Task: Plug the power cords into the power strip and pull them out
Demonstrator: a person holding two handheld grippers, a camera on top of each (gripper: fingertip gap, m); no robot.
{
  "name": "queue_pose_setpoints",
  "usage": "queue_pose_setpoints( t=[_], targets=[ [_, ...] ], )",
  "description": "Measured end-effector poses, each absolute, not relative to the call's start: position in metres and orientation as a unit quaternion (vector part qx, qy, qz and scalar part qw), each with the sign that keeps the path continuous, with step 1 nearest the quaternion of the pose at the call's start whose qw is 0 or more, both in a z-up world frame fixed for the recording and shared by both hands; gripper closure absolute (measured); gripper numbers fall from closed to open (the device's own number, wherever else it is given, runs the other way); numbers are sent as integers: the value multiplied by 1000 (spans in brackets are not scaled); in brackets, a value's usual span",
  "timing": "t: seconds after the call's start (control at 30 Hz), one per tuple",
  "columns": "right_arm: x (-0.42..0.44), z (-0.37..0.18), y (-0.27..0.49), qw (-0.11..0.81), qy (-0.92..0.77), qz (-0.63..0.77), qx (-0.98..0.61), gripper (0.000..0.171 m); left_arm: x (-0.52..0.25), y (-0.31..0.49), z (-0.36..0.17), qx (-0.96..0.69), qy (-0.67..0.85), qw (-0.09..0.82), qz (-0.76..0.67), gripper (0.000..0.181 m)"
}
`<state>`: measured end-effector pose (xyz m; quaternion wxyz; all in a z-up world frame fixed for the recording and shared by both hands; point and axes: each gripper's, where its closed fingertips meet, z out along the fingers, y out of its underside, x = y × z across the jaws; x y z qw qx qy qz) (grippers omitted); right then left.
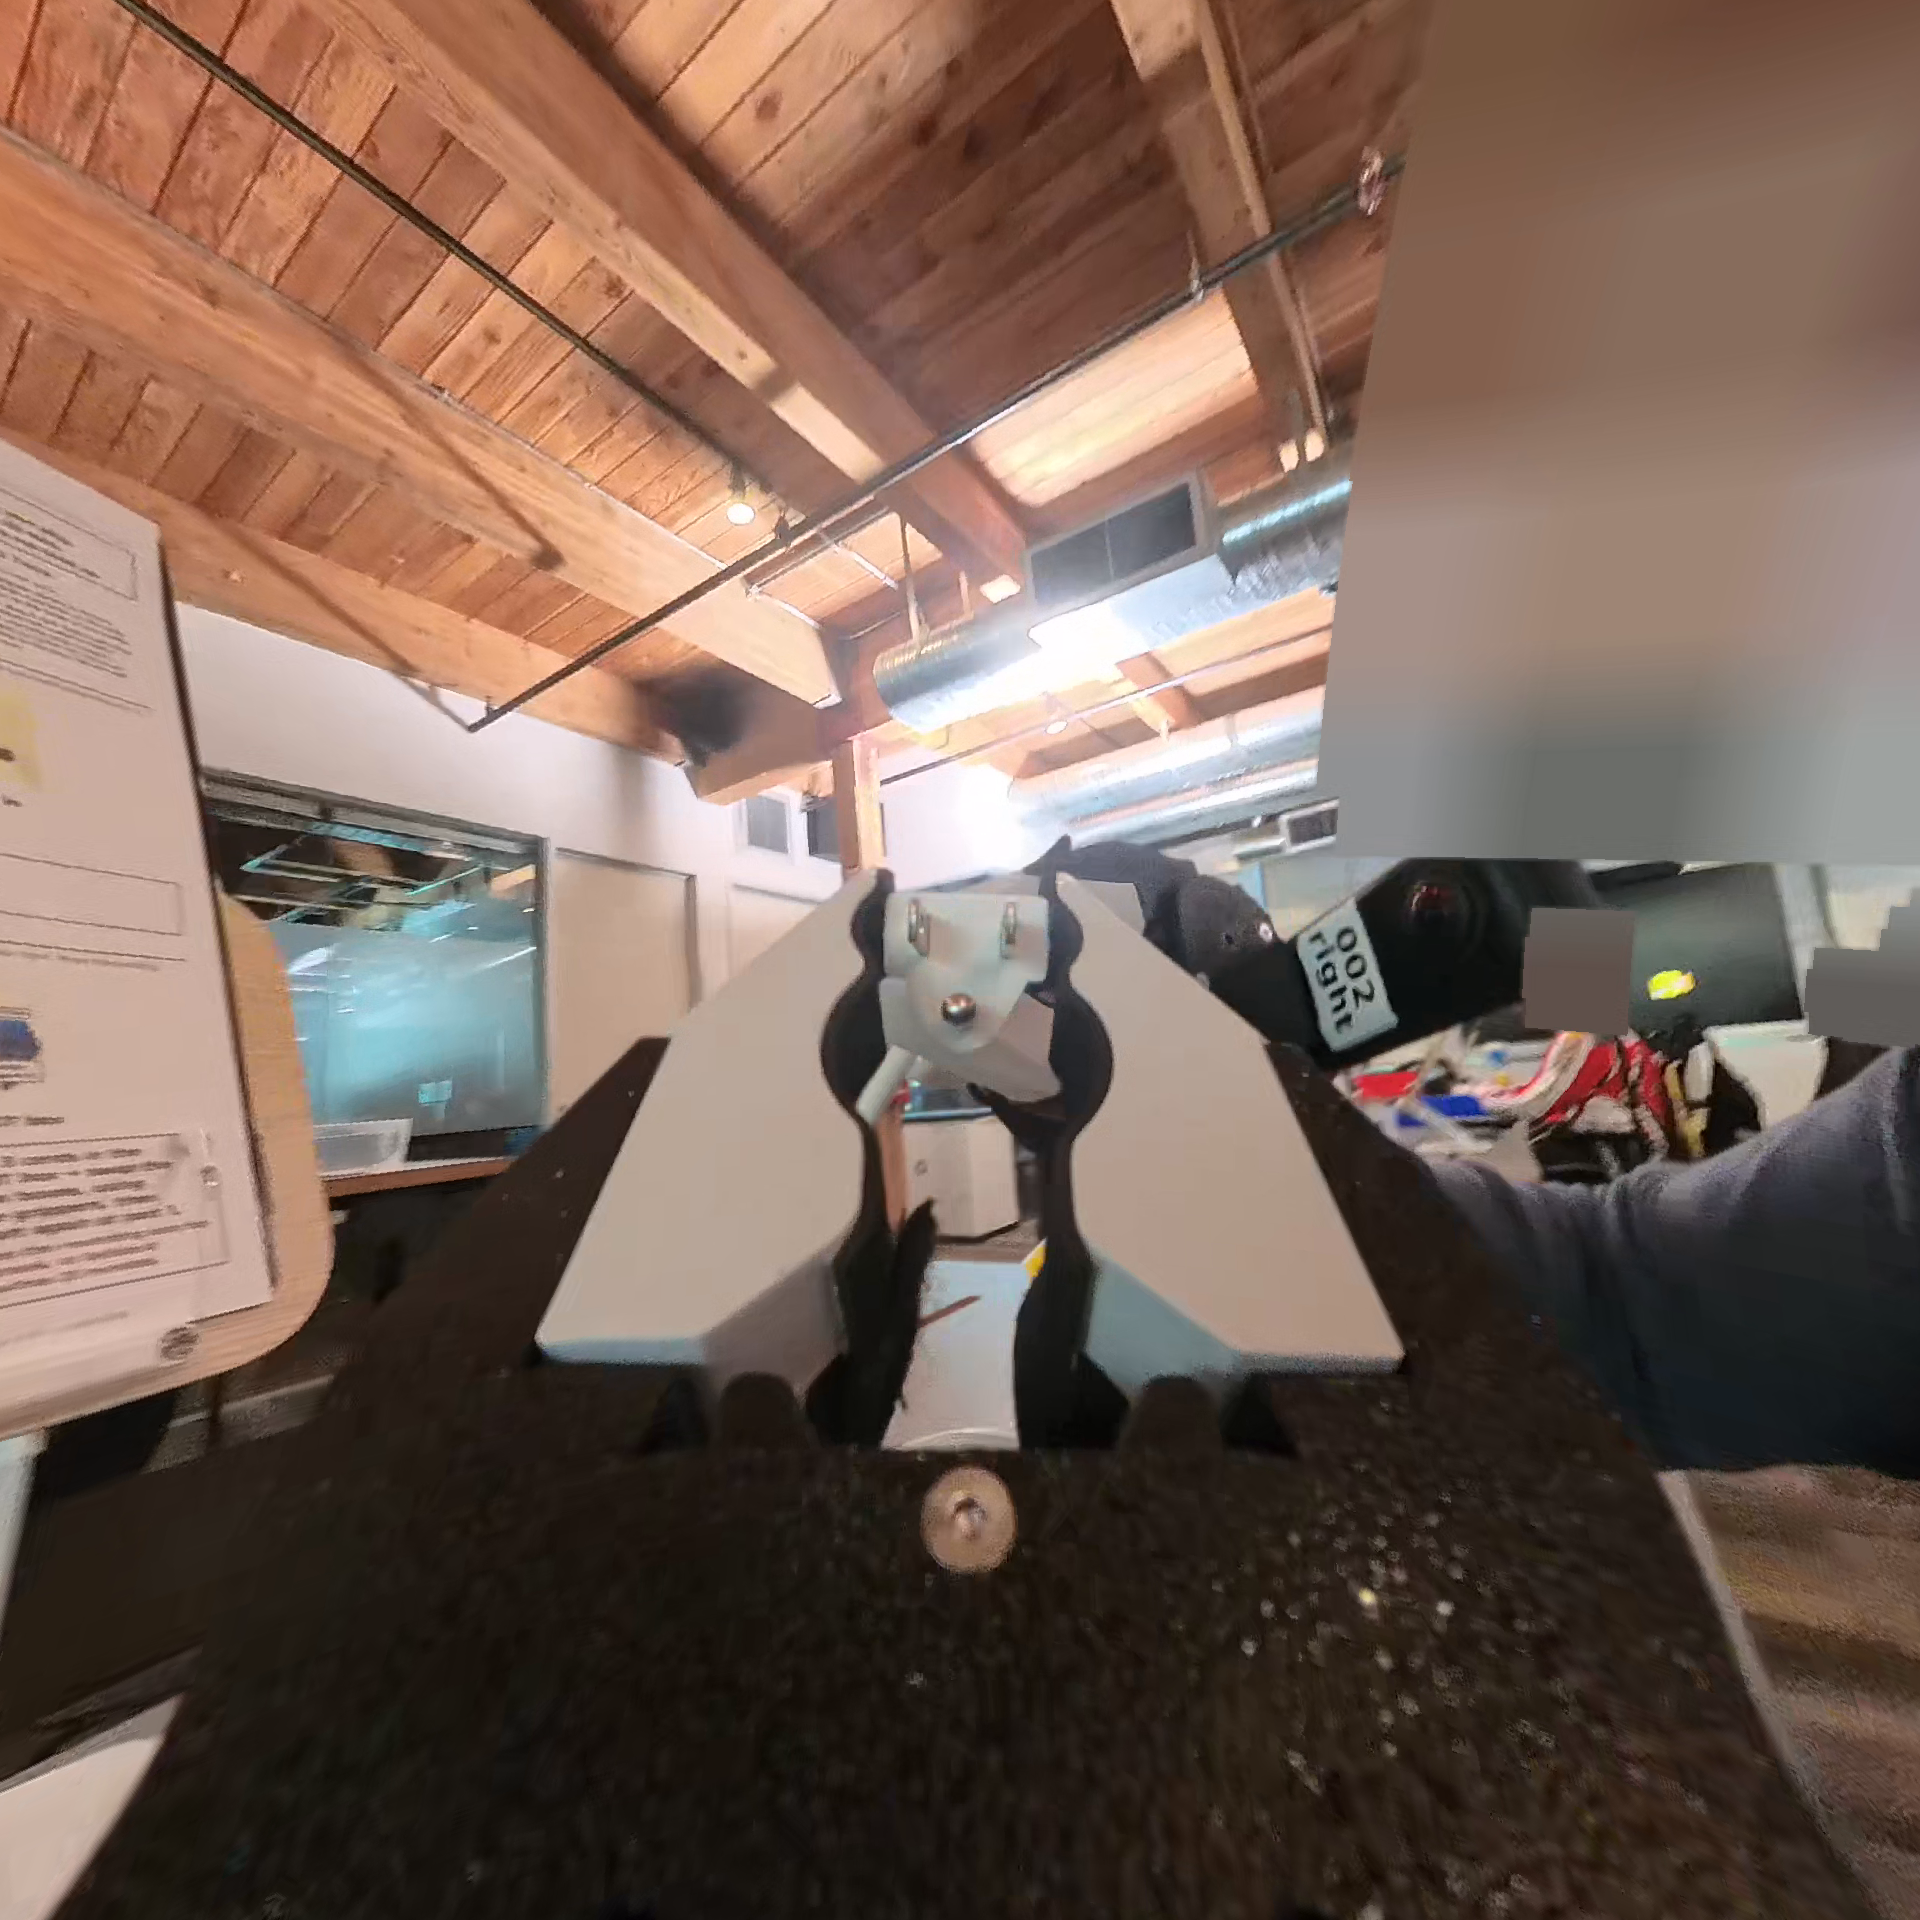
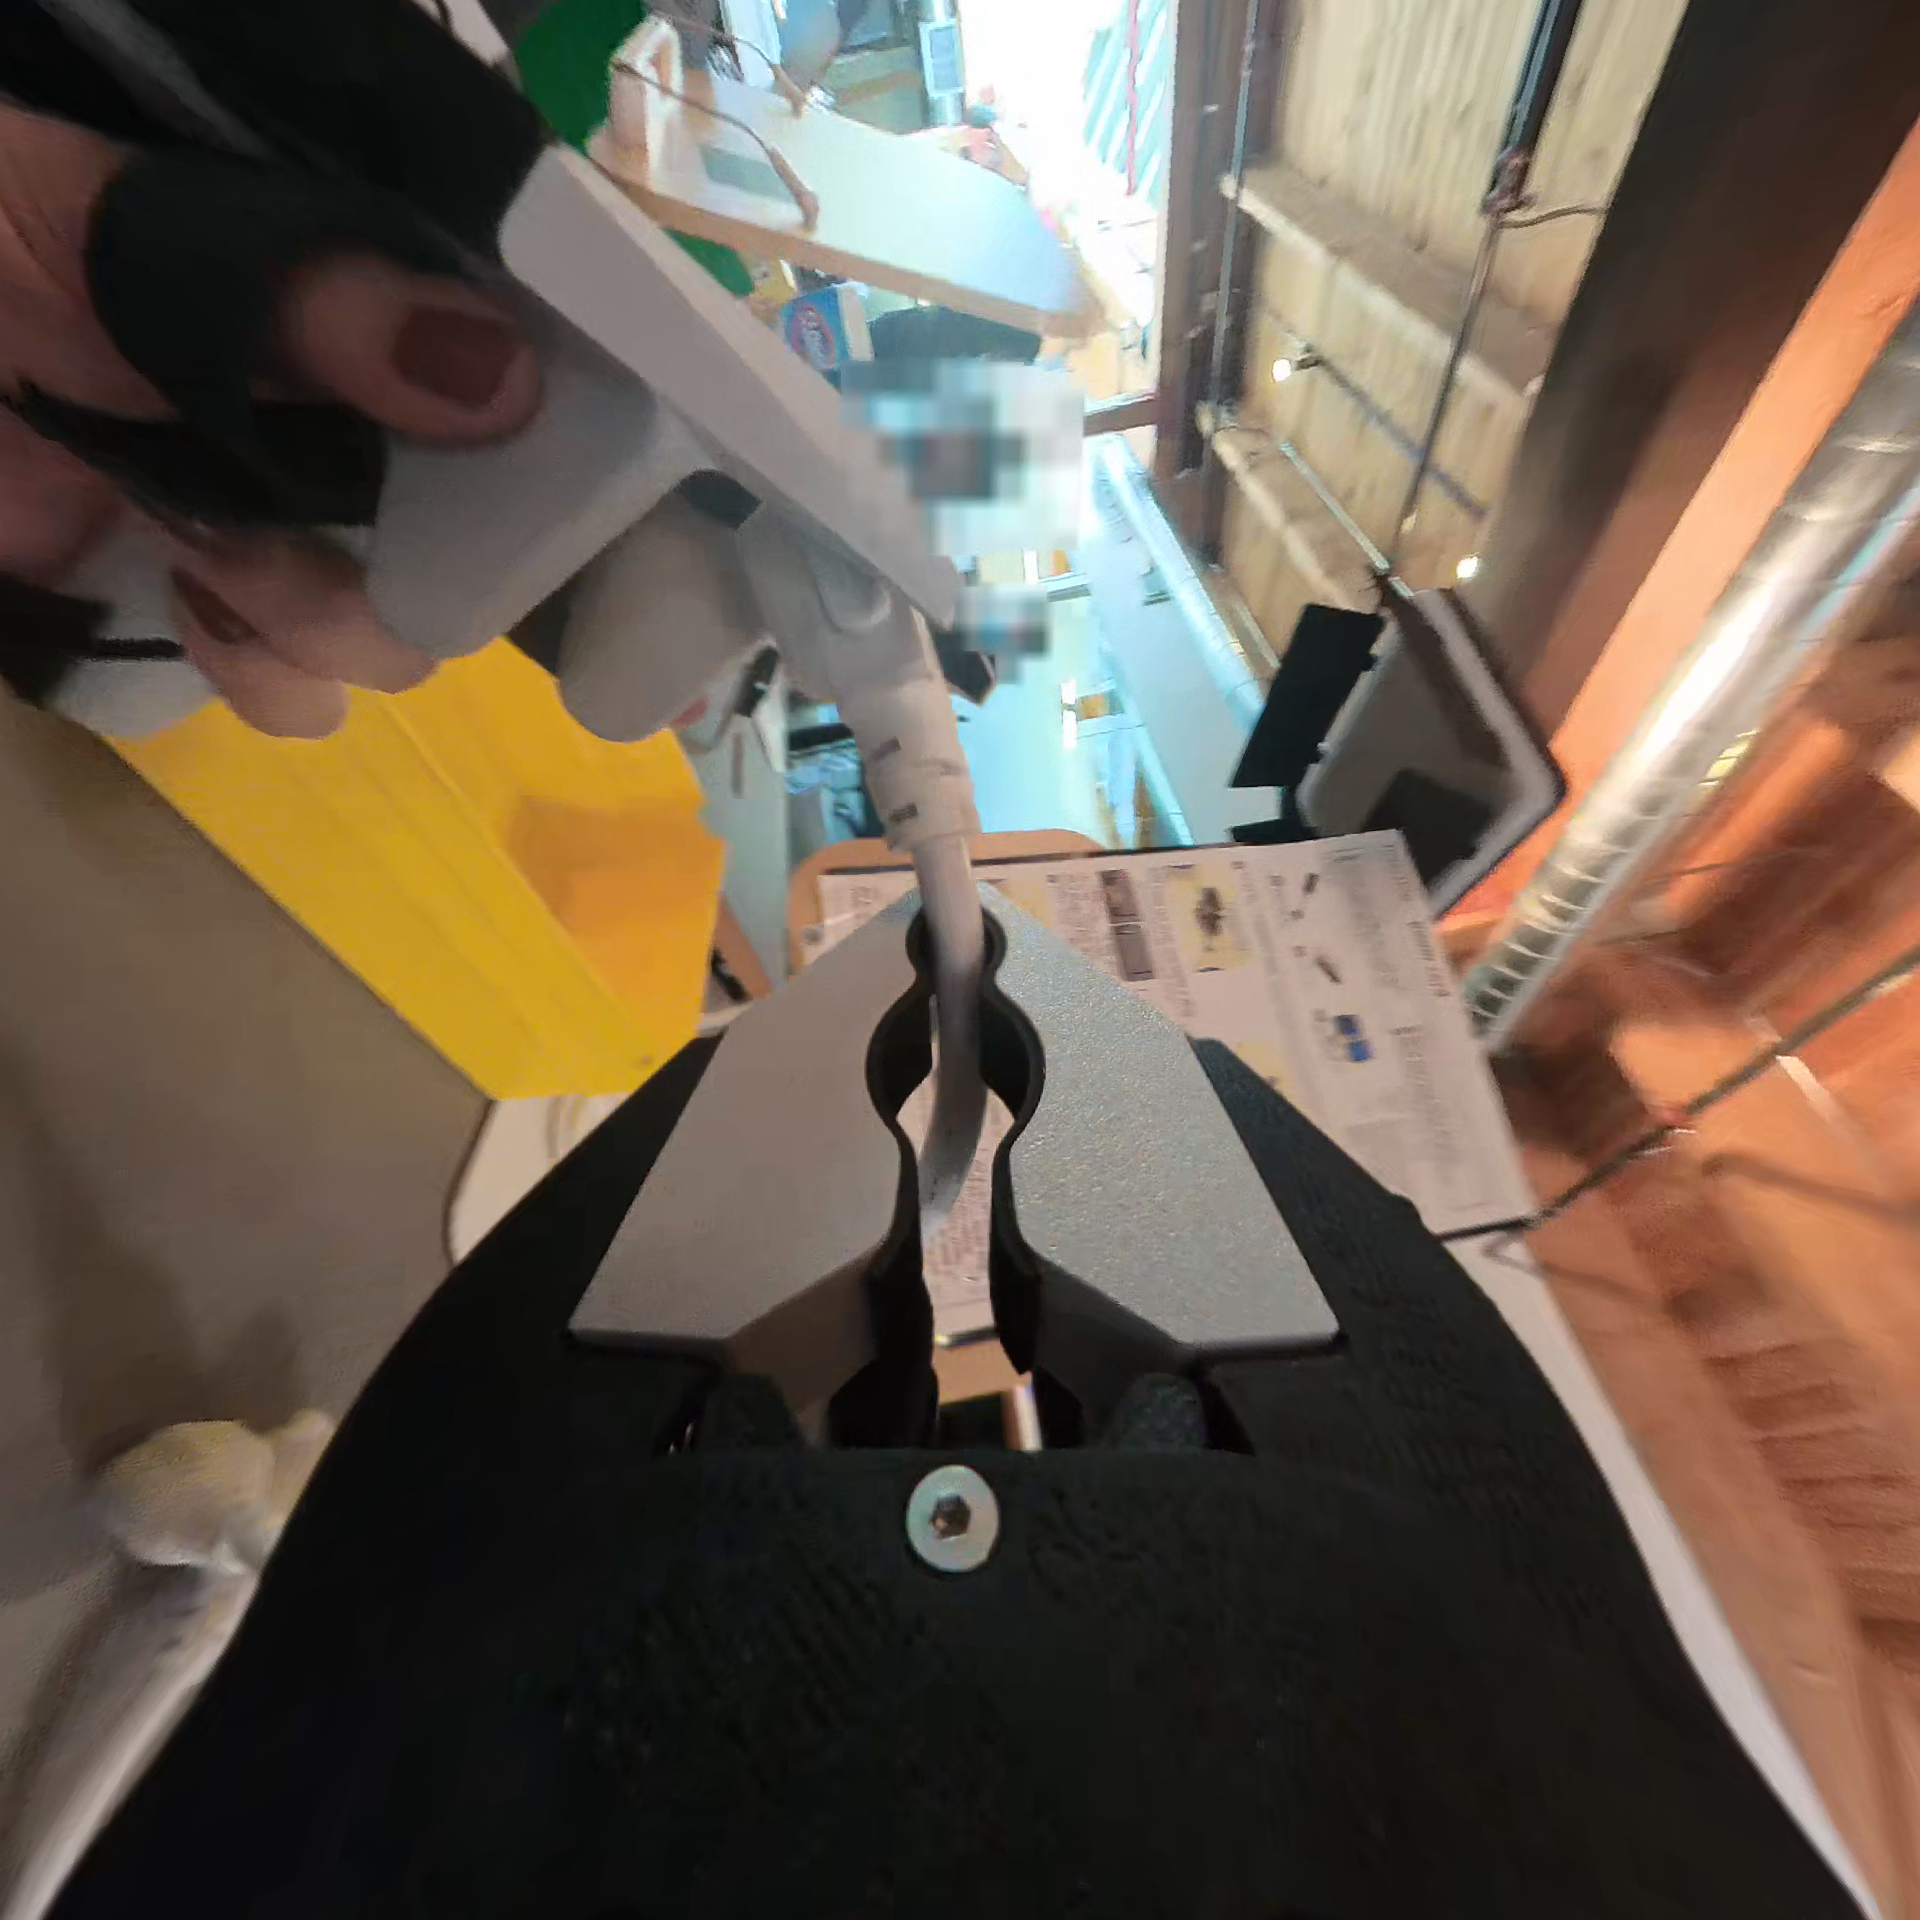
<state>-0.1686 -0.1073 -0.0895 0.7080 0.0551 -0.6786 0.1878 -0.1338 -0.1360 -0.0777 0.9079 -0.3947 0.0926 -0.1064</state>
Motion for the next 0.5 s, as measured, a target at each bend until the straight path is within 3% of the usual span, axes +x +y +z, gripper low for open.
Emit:
queue_pose_setpoints(
  t=[0.13,0.5],
  targets=[
    [-164,-80,-86,755,-637,147,39,171,-137,-142,-76,-373,80,906,-182,156],
    [-144,-74,-56,779,-624,51,26,171,-124,-109,-109,-437,99,859,-247,156]
  ],
)
